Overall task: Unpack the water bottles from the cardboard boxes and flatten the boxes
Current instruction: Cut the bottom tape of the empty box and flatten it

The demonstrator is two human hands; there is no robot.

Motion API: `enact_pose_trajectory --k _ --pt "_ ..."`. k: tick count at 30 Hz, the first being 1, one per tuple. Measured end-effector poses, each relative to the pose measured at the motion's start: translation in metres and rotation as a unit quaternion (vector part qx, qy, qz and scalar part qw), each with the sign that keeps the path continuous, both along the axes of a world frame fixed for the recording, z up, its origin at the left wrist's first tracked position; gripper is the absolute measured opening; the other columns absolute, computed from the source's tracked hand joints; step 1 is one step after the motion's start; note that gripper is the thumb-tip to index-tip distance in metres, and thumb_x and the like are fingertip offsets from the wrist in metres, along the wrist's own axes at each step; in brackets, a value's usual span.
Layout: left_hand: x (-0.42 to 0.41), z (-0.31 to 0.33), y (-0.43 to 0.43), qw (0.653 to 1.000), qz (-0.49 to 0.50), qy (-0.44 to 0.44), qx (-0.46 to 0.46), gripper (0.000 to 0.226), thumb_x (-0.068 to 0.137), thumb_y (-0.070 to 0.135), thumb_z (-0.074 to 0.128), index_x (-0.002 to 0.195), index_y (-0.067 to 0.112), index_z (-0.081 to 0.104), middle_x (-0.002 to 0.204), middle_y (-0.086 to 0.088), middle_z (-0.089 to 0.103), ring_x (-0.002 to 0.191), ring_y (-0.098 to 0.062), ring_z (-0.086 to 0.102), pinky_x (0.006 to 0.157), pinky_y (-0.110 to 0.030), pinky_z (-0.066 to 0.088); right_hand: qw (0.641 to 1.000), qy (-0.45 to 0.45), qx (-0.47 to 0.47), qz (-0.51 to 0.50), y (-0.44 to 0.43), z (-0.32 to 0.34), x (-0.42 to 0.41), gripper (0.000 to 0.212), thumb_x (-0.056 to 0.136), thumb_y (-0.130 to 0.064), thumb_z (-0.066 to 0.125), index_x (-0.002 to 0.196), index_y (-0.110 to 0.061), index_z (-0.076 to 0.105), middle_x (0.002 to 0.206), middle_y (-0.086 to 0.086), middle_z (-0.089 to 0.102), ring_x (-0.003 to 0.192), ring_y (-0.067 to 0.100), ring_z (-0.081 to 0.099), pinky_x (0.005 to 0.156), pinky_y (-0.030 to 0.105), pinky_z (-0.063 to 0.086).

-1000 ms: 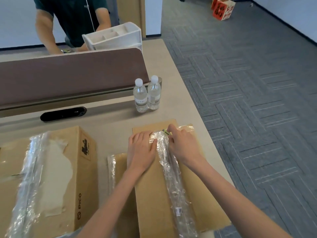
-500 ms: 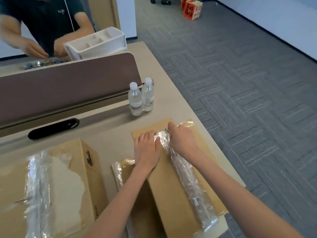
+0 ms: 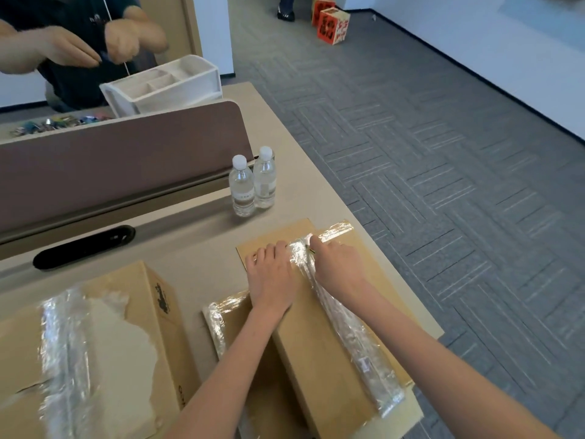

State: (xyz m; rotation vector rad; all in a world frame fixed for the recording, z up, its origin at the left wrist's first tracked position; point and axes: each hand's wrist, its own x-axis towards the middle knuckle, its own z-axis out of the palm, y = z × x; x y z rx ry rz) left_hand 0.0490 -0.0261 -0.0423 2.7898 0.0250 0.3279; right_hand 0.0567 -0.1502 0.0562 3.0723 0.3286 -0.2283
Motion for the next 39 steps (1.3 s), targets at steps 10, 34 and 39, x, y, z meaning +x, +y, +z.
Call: enact_pose_trajectory --k 10,34,39 --pt "0.002 -0.005 0.000 1.000 0.003 0.007 0.027 0.023 0.100 0.021 0.037 0.118 0.022 0.053 0.101 0.005 0.062 0.095 -0.020 0.056 0.105 -0.045 0.029 0.999 0.029 -0.006 -0.028 -0.011 -0.003 -0.024 0.026 0.091 -0.005 0.040 0.116 -0.012 0.044 0.063 -0.001 0.028 0.049 0.018 0.025 0.046 0.030 0.014" --pt "0.004 -0.007 -0.002 0.999 0.004 -0.043 0.017 0.013 0.091 0.011 0.056 0.103 0.016 0.060 0.087 -0.006 0.065 0.085 -0.029 0.059 0.092 -0.046 0.032 0.995 0.043 0.007 -0.091 -0.049 -0.003 -0.137 0.025 0.097 -0.018 0.036 0.122 -0.021 0.042 0.064 -0.003 0.040 0.061 0.021 0.047 0.053 0.031 0.033" --pt "0.002 -0.003 -0.002 0.999 -0.007 -0.040 0.023 0.015 0.093 0.011 0.052 0.106 0.012 0.060 0.090 -0.008 0.066 0.087 -0.031 0.059 0.092 -0.044 0.025 0.994 0.056 -0.014 -0.091 -0.054 0.001 -0.157 0.028 0.099 -0.021 0.036 0.126 -0.019 0.040 0.062 -0.004 0.035 0.053 0.017 0.037 0.048 0.029 0.024"
